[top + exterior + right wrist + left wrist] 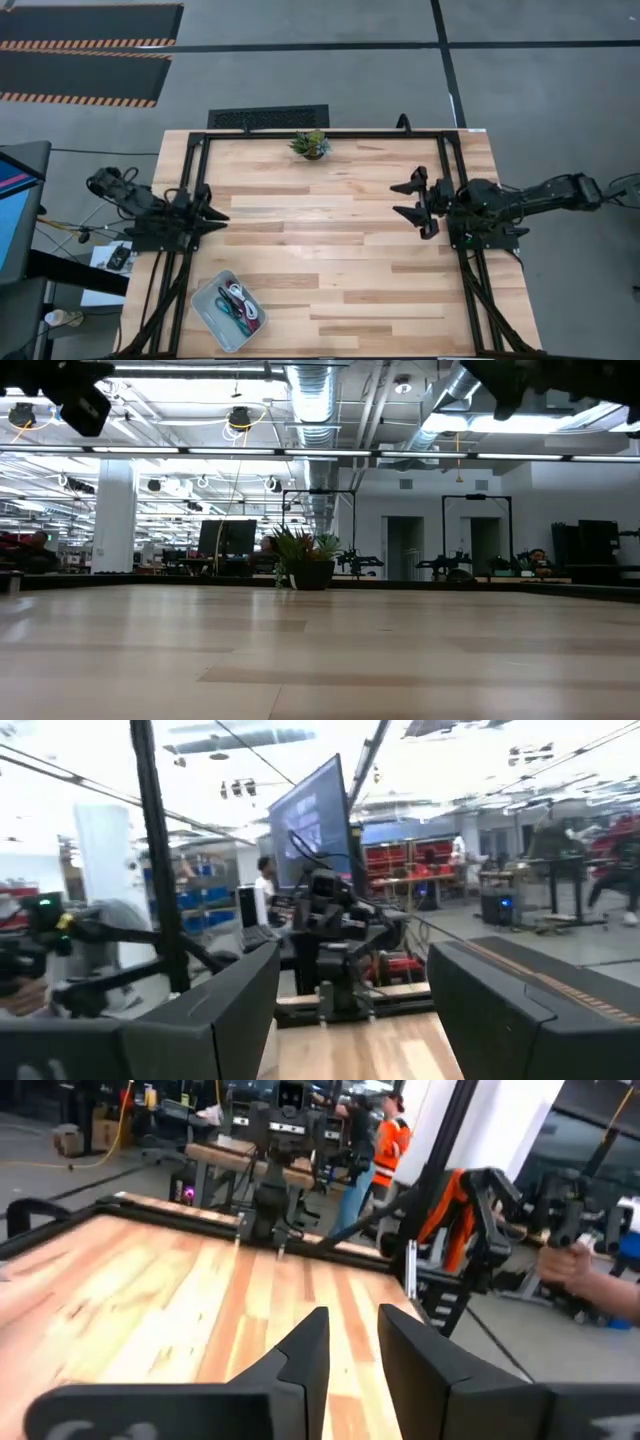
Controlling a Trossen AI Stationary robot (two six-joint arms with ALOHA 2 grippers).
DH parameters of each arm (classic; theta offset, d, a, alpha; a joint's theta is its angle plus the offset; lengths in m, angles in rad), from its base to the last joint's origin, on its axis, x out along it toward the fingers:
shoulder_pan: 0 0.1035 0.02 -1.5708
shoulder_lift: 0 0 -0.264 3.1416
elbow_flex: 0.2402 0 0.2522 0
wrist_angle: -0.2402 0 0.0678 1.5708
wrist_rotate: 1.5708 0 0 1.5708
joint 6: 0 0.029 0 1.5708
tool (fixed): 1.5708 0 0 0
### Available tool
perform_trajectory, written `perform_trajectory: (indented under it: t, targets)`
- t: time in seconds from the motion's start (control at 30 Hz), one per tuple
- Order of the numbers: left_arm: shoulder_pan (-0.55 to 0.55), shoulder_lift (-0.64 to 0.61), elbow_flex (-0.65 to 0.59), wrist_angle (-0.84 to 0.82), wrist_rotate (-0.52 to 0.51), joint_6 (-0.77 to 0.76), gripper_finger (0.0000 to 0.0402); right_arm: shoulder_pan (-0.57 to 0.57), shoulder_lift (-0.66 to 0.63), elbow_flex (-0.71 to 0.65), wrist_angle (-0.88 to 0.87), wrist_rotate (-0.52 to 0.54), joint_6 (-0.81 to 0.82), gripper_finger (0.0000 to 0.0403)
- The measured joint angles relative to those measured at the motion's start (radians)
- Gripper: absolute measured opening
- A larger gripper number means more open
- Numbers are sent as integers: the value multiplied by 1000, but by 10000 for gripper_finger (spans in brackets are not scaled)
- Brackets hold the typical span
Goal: Pick and place USB-C Cables
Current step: Return to Home Position
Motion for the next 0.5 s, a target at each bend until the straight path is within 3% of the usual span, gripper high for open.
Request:
perform_trajectory:
  t: [0.1,0.2,0.37,0.5]
  targets:
    - [0,-3,-44,27,-5,19,69,-11,-21,-27,-18,31,1,279]
    - [0,1,-76,12,-7,21,60,-38,-123,-22,-53,49,1,279]
    - [0,-1,-74,38,-1,69,49,-75,-399,107,-393,49,57,279]
    - [0,-1,-83,48,25,110,40,-39,-472,77,-452,42,43,279]
